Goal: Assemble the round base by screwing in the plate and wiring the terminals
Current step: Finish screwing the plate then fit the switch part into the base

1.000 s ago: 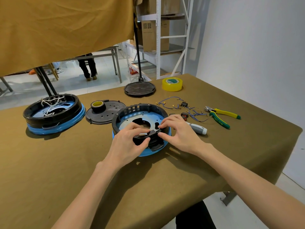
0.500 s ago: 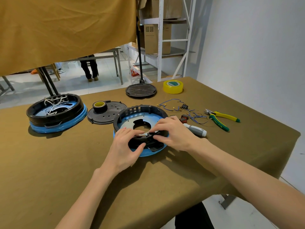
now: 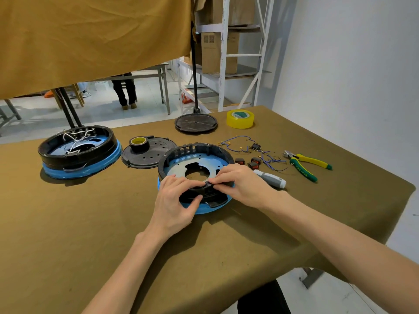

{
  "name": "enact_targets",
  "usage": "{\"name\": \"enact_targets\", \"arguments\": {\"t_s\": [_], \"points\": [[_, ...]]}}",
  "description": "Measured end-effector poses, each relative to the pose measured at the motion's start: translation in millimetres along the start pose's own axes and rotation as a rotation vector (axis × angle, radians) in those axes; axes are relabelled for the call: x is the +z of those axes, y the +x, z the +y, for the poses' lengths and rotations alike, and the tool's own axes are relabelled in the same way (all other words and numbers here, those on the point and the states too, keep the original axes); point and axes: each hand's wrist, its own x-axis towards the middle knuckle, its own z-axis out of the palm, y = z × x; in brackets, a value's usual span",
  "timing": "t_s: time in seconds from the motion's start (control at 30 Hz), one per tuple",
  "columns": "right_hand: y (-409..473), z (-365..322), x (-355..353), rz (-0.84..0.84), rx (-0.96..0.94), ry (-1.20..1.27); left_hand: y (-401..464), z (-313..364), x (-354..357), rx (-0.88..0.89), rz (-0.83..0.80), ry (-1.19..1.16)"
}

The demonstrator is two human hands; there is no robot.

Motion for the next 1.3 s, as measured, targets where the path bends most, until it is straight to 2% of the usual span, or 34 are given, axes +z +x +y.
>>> {"name": "enact_targets", "arguments": {"t_s": [0.1, 0.27, 0.43, 0.57, 0.83, 1.0, 1.13, 1.3], "points": [[3, 5, -3, -0.026, 0.014, 0.047, 2, 1, 1, 0.001, -0.001, 0.003], [-2, 2, -3, -0.045, 0.016, -0.027, 3, -1, 3, -0.004, 0.004, -0.008], [26, 3, -25, -0.185, 0.234, 0.195, 3, -1, 7, -0.016, 0.023, 0.006], [37, 4, -25, -0.278, 0.218, 0.227, 2, -3, 7, -0.017, 0.02, 0.002], [32, 12, -23, -0.313, 0.181, 0.189, 3, -3, 3, -0.007, -0.015, -0.011], [23, 10, -20, -0.23, 0.18, 0.284, 6, -1, -1, -0.035, -0.016, -0.051], [23, 7, -20, -0.236, 0.153, 0.27, 11, -3, -9, -0.087, -0.075, -0.104], [34, 0, -33, -0.014, 0.158, 0.337, 16, -2, -17, -0.118, -0.156, -0.074]]}}
